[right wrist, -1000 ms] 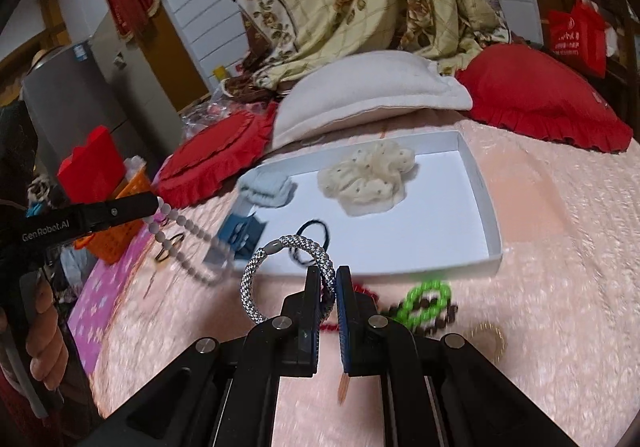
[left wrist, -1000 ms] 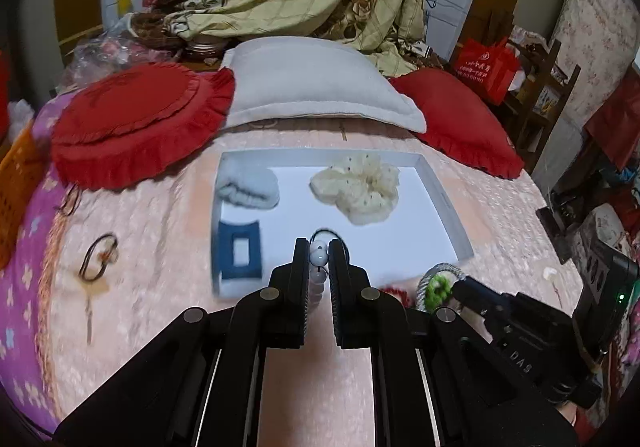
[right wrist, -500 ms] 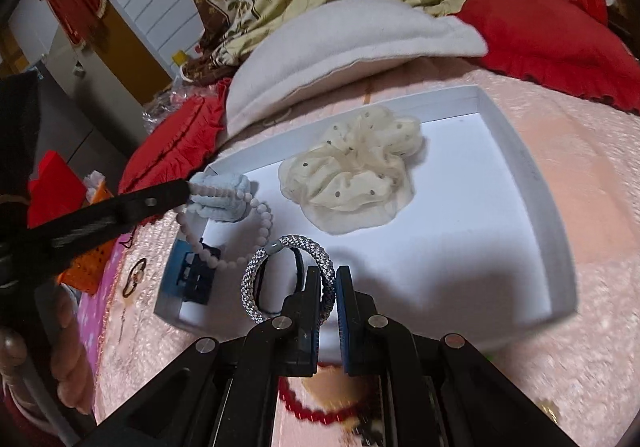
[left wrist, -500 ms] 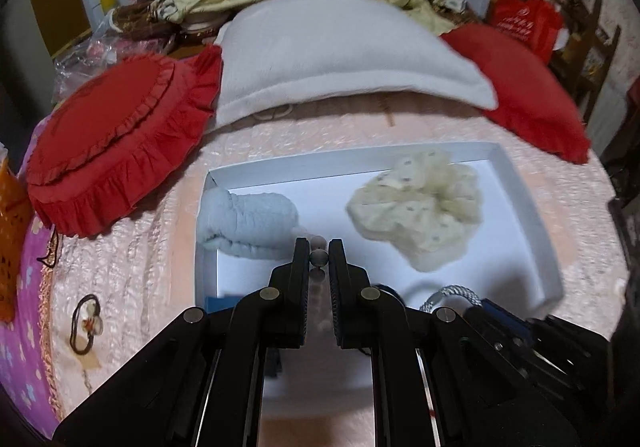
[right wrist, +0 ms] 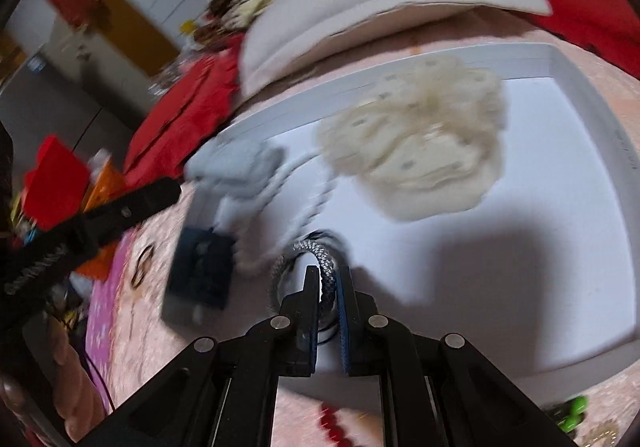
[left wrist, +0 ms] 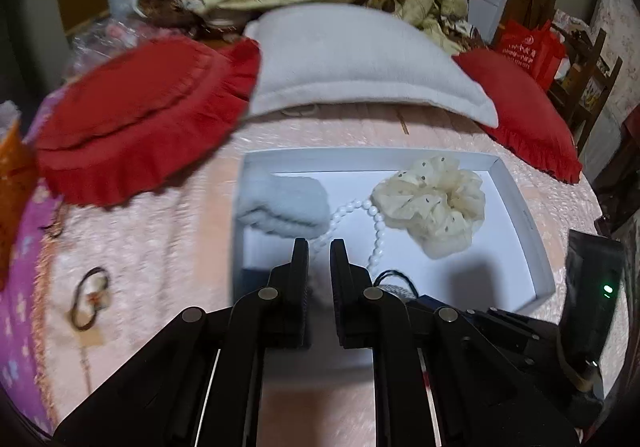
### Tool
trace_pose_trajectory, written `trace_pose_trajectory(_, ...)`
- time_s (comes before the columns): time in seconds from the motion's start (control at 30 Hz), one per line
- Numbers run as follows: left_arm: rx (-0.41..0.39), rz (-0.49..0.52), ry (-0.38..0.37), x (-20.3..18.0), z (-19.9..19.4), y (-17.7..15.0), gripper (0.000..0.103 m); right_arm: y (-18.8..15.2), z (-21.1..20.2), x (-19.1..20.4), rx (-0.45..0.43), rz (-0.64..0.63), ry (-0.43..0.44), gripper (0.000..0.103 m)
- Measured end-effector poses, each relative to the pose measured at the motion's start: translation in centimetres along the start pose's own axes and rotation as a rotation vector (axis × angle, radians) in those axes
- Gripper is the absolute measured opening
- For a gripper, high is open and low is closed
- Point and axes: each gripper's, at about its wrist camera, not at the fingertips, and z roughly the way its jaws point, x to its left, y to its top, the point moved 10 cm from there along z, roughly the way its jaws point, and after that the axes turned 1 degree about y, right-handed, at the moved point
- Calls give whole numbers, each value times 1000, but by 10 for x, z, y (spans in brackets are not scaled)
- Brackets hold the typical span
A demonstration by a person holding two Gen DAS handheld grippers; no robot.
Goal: Organize jewelry
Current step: 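Carry the pearl necklace and silver bangle into the white box and release, then withdraw both open tools from the box toward the remaining bracelets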
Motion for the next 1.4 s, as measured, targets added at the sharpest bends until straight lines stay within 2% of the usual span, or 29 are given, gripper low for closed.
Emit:
trace_pose_trajectory(0.13,-44,-51,30,16,-43,-20,11,-9,-23,9,-41,-56,-17,7)
trace_pose_trajectory(0.17,-58,-71,33,20,-57,-28,14,-14,-34,11,-57,-70,-19,7)
trace_pose_trajectory(0.2,-64,-86,34,23,-65,-35,23,-18,-40,12,-66,-77,-20,8)
trace_pose_trajectory(0.27,-89,-145,43,31,-87,-57,36,-34,-60,12,-91,-92,-22,13)
trace_pose_trajectory(0.3,-103,-173,54,34,-96,-70,38,-43,-69,12,-101,-95,-21,19)
trace_pose_trajectory(0.33,-109,-192,59,36,-103,-81,38,-56,-80,10,-112,-94,-20,27)
trace_pose_trajectory(0.4,-108,-229,55,36,-112,-105,38,-73,-95,8,-135,-85,-25,36)
trace_pose_trajectory(0.53,-72,-282,90,36,-116,-149,38,-107,-120,-3,-173,-35,-40,36)
trace_pose_trajectory(0.67,-49,-265,175,40,-118,-183,38,-127,-132,-20,-187,26,-66,37)
trace_pose_trajectory(0.77,-30,-286,182,47,-118,-202,38,-140,-139,-36,-180,80,-85,37)
trace_pose_trajectory(0.97,10,-335,187,55,-114,-227,38,-152,-145,-38,-177,93,-110,37)
trace_pose_trajectory(1.23,20,-274,177,37,-108,-232,38,-167,-122,-19,-123,28,-120,37)
trace_pose_trajectory(1.4,26,-276,171,34,-105,-233,38,-167,-119,-20,-123,18,-136,37)
